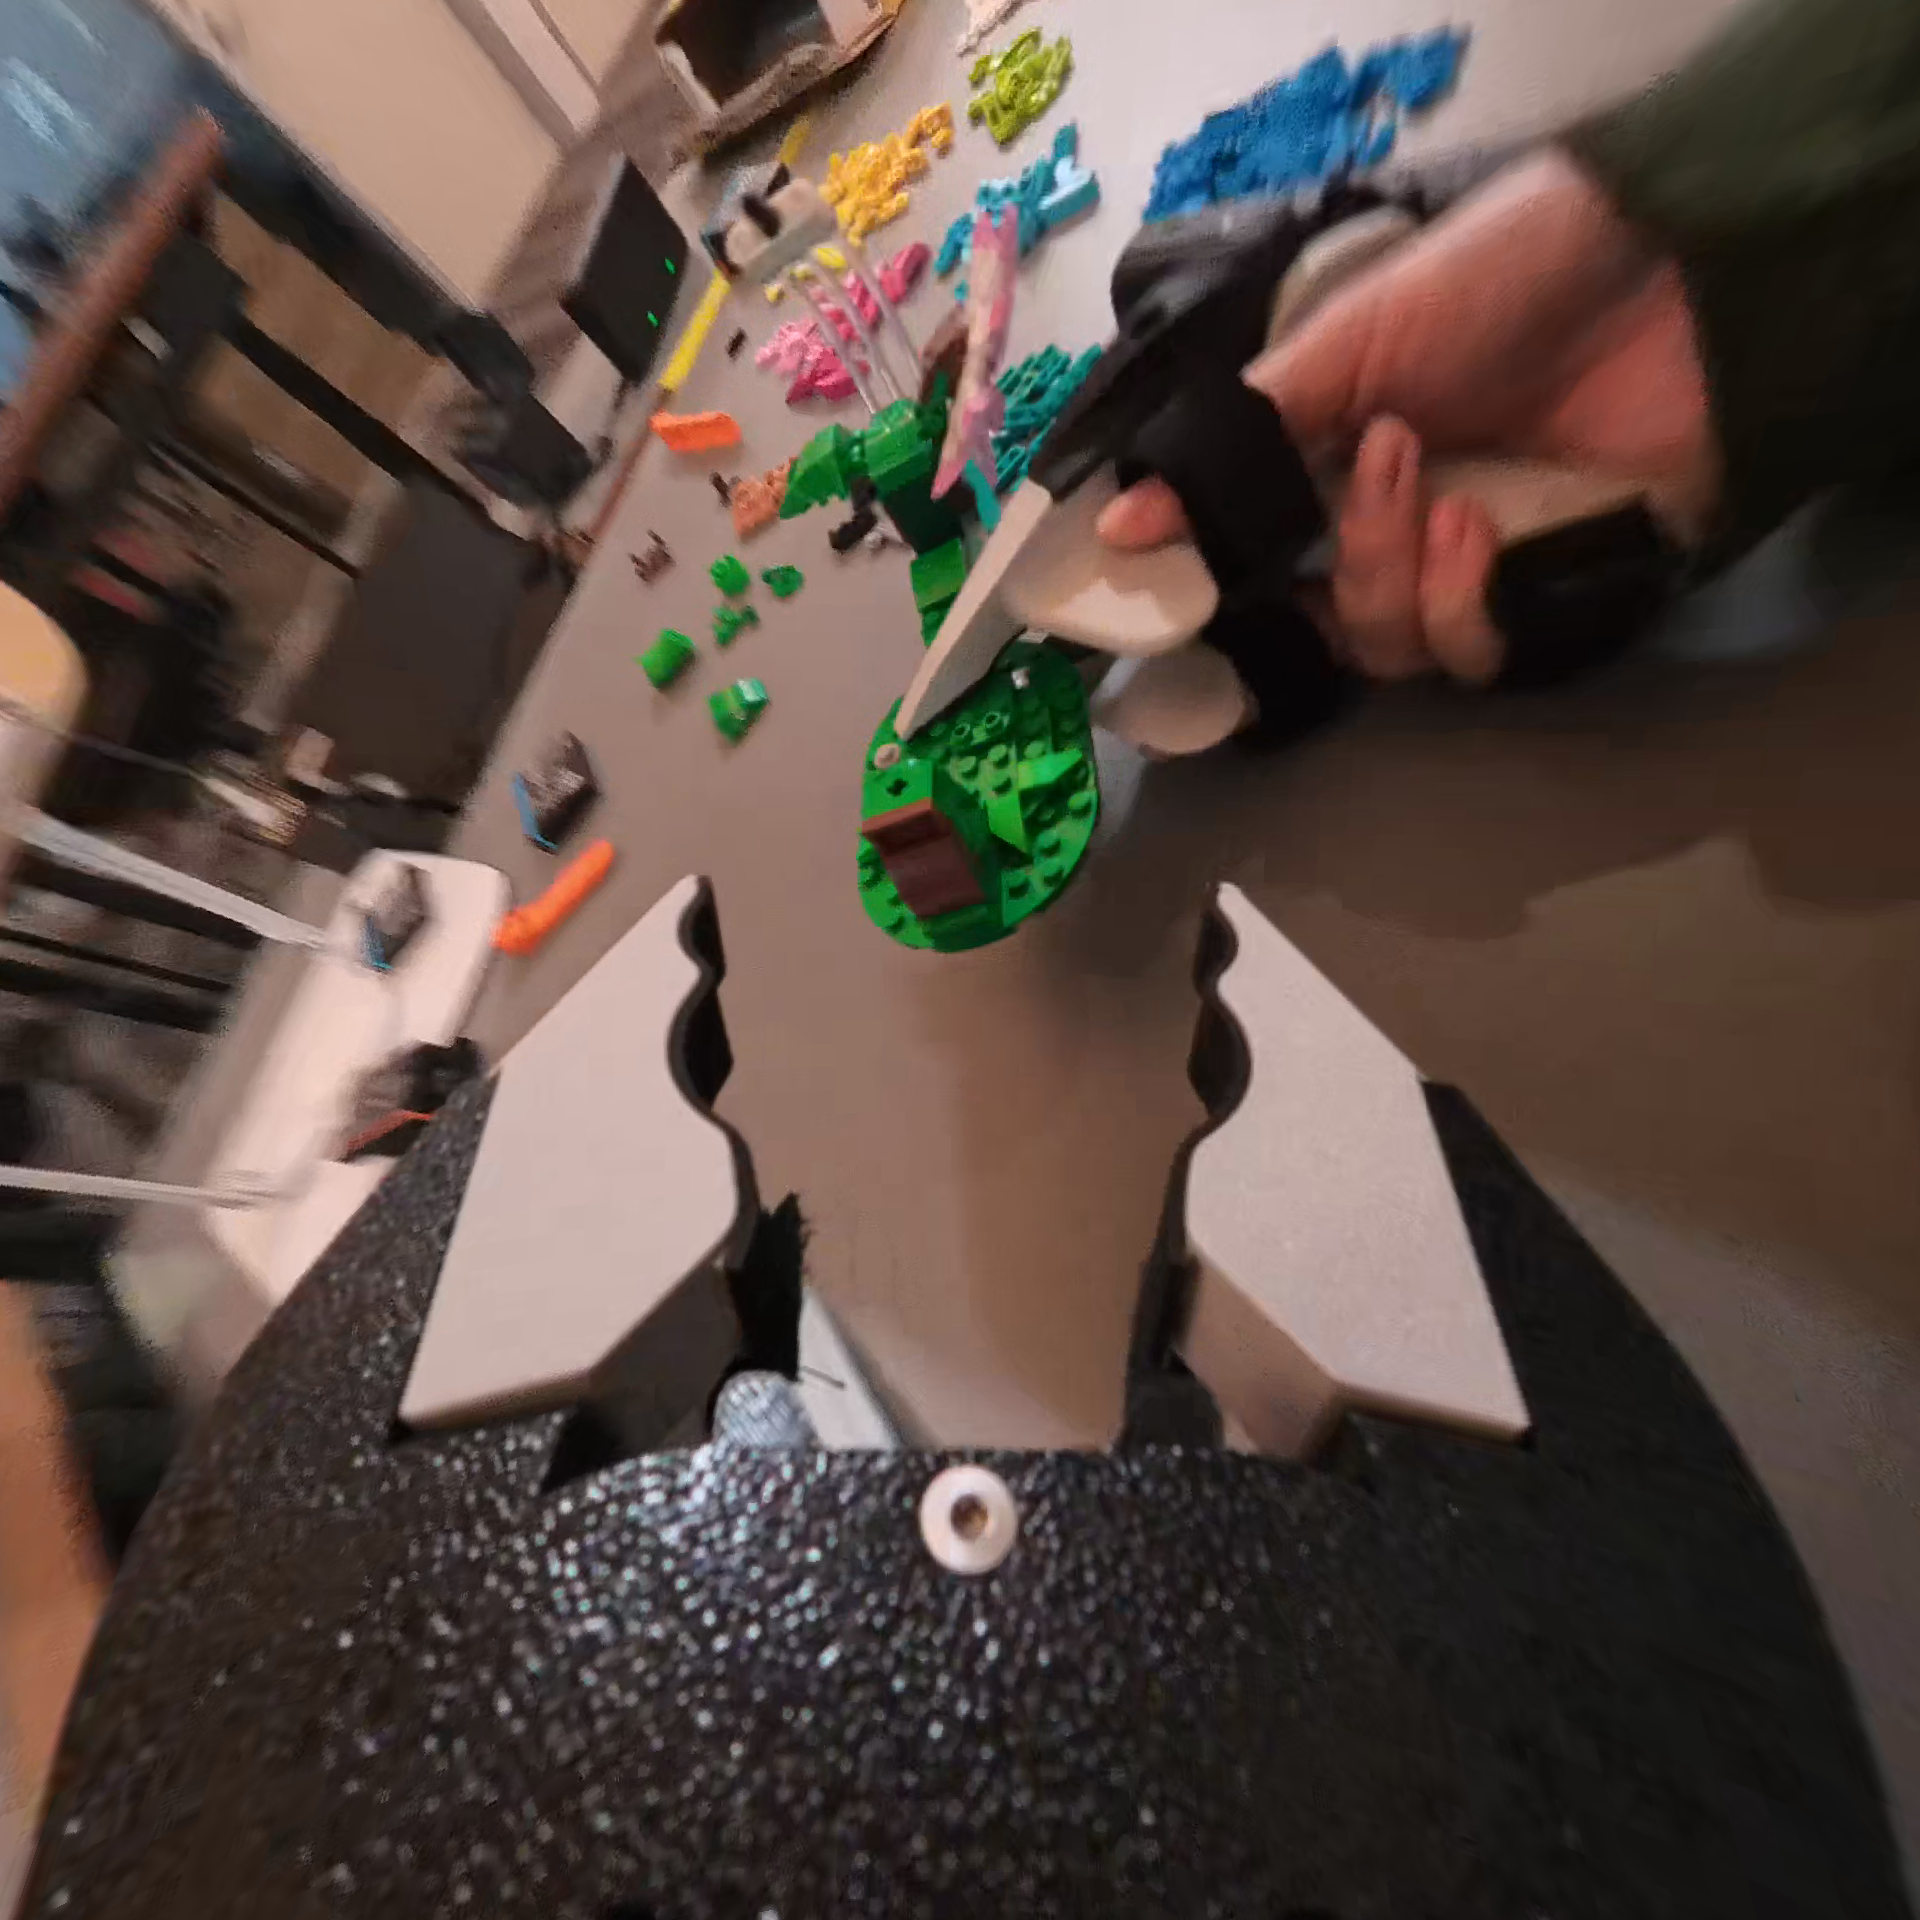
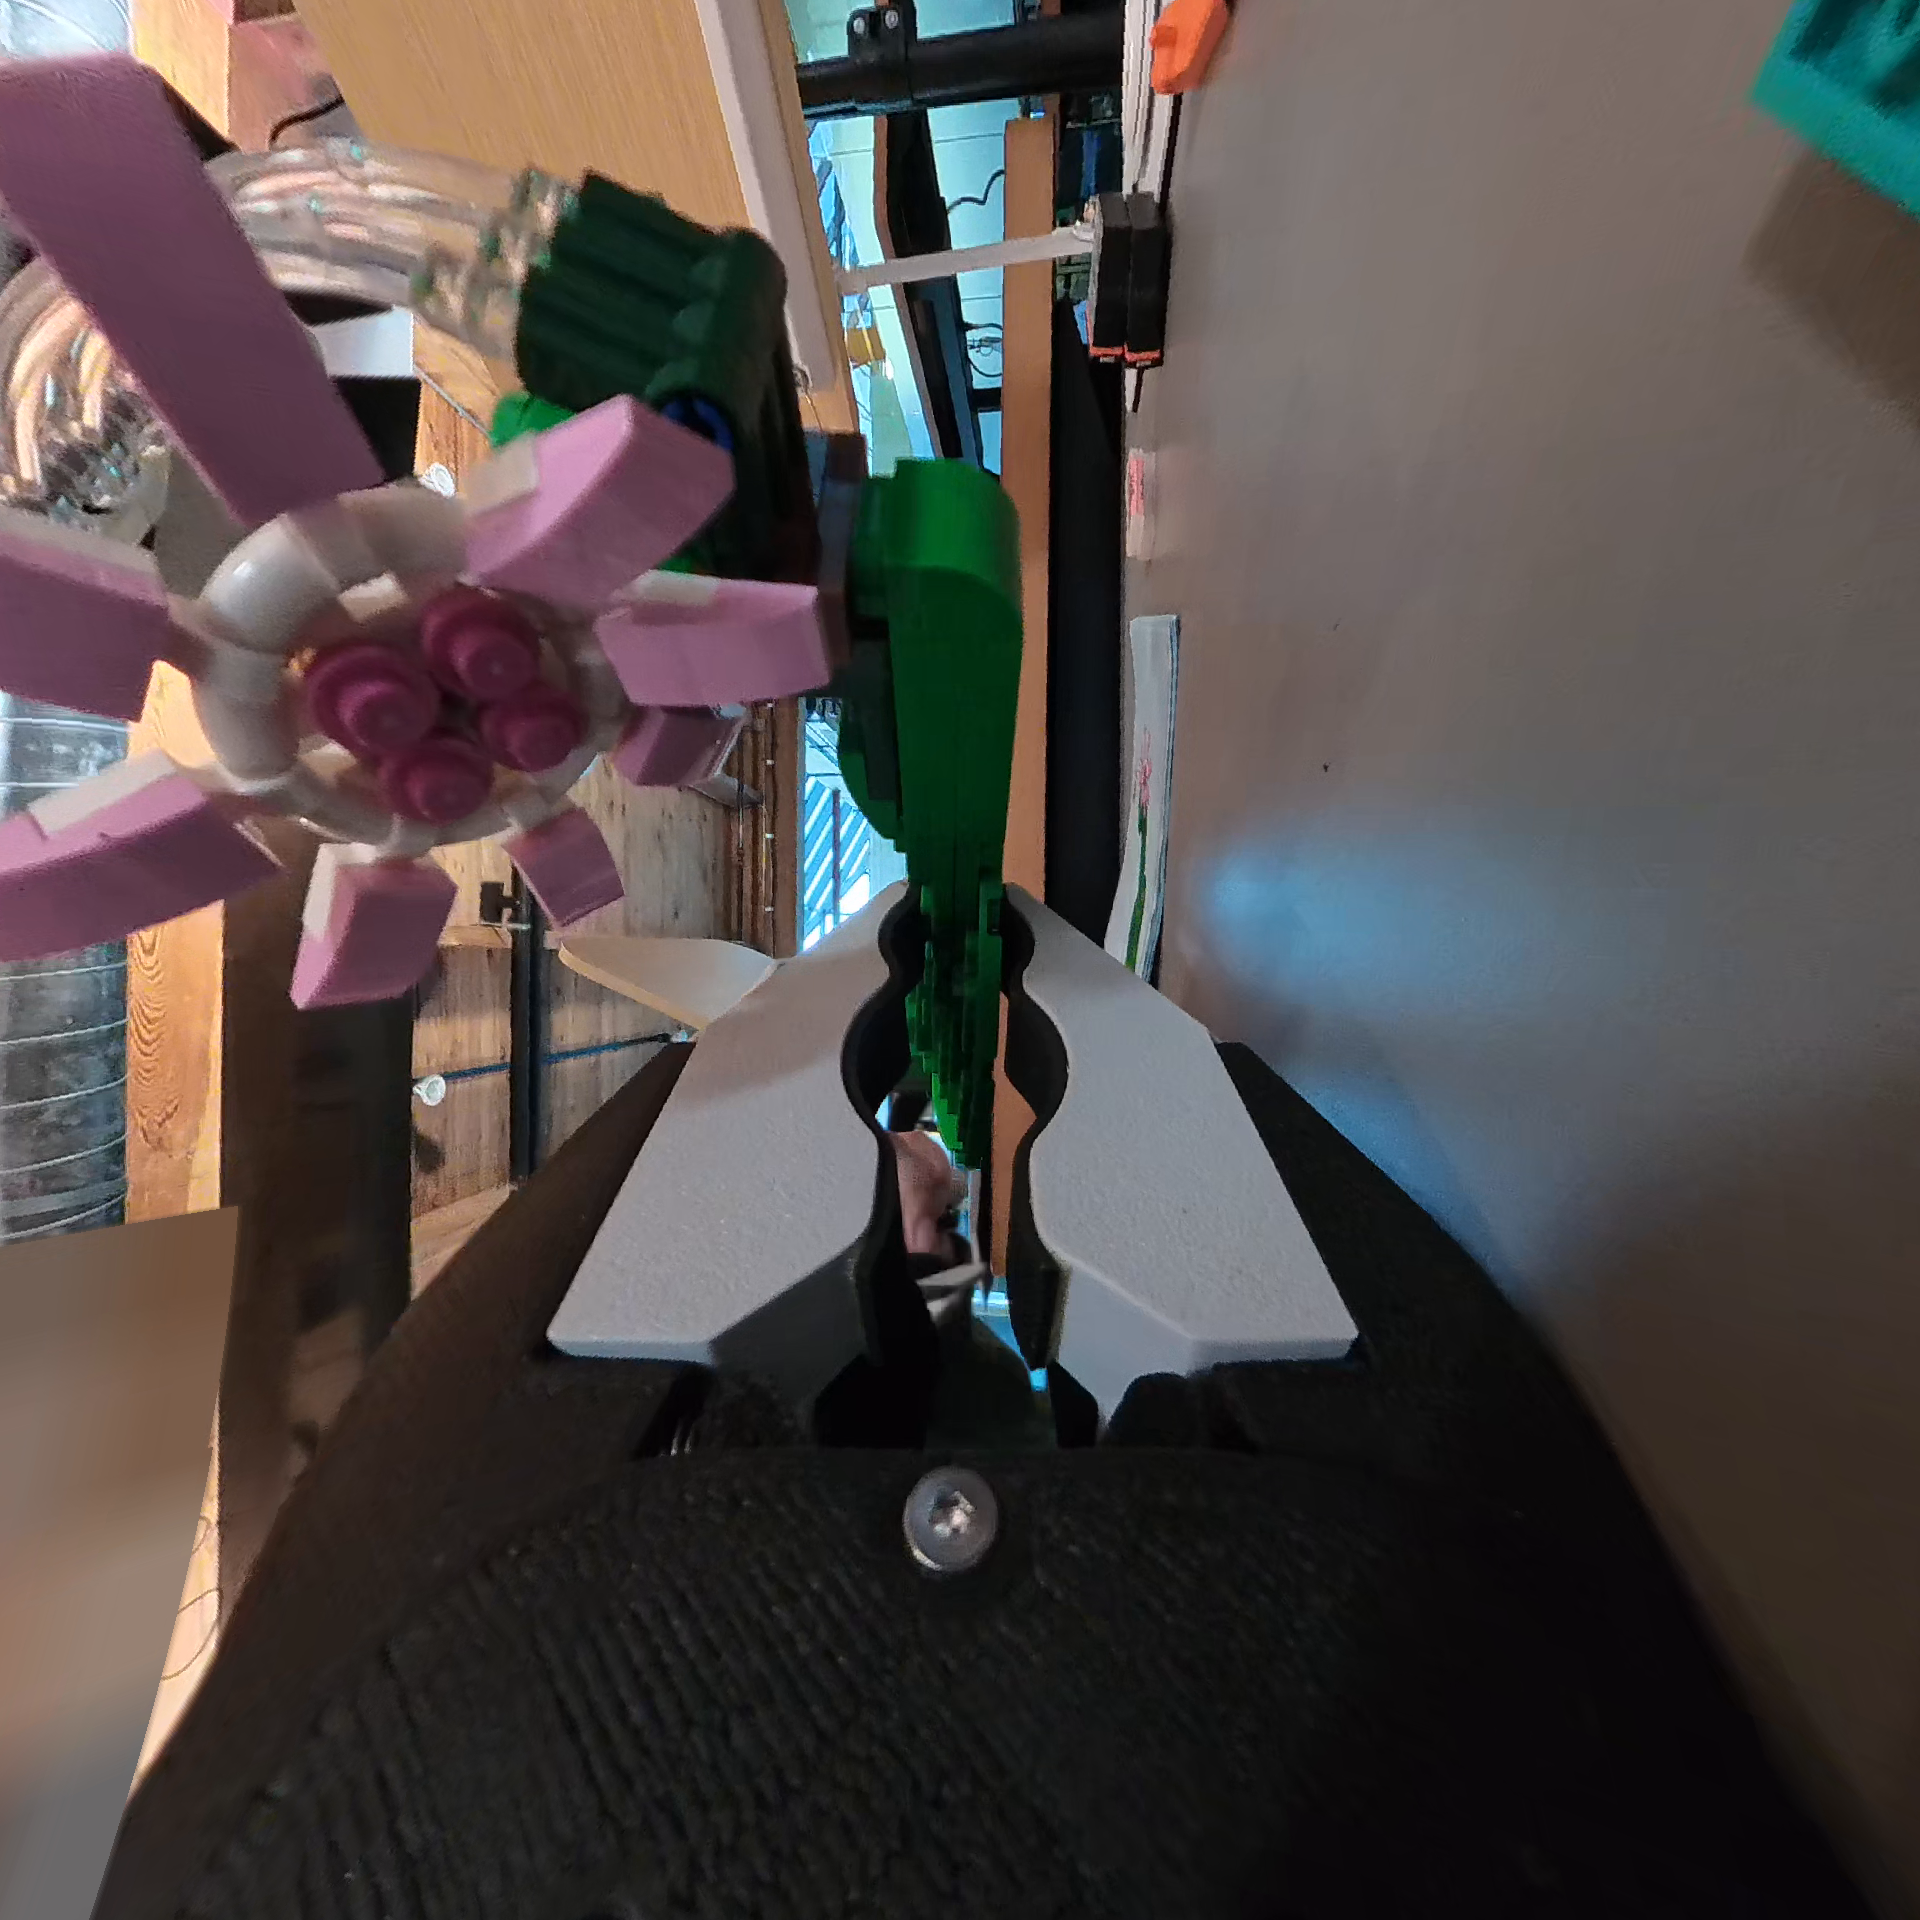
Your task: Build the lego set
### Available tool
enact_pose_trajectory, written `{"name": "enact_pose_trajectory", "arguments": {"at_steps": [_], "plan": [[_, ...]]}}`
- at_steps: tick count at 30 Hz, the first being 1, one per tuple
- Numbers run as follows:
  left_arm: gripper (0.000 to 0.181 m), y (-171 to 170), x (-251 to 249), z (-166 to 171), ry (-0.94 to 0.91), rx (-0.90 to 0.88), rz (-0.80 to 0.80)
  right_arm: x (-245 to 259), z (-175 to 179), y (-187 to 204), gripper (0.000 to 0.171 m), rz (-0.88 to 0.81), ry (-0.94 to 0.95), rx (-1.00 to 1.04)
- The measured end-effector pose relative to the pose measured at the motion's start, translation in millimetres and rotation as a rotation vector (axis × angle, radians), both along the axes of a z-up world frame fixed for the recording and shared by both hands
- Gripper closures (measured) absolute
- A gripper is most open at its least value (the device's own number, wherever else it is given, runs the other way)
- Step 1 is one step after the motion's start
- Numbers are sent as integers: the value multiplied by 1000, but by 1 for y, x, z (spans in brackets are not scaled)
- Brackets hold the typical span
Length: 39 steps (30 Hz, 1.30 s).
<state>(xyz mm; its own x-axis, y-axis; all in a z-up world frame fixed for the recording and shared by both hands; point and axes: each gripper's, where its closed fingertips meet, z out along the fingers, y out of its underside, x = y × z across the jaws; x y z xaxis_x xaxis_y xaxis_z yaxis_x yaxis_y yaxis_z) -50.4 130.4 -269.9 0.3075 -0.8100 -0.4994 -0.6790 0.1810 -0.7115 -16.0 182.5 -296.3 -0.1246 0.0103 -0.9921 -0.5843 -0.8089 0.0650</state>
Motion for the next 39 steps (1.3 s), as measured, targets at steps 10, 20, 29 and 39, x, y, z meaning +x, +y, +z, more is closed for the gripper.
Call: {"name": "enact_pose_trajectory", "arguments": {"at_steps": [10, 20, 29, 39], "plan": [[88, 6, 9, -13, 343, 667, -194, -7, 2, -5, 161, 30, 22, -23], [116, 13, 11, -21, 392, 740, -227, -11, 6, -9, 161, 53, 33, -27], [141, 13, 10, -12, 407, 813, -211, -13, 4, -10, 161, 58, 31, -37], [144, 12, 9, -12, 438, 829, -208, -14, 1, -12, 161, 59, 32, -49]]}}
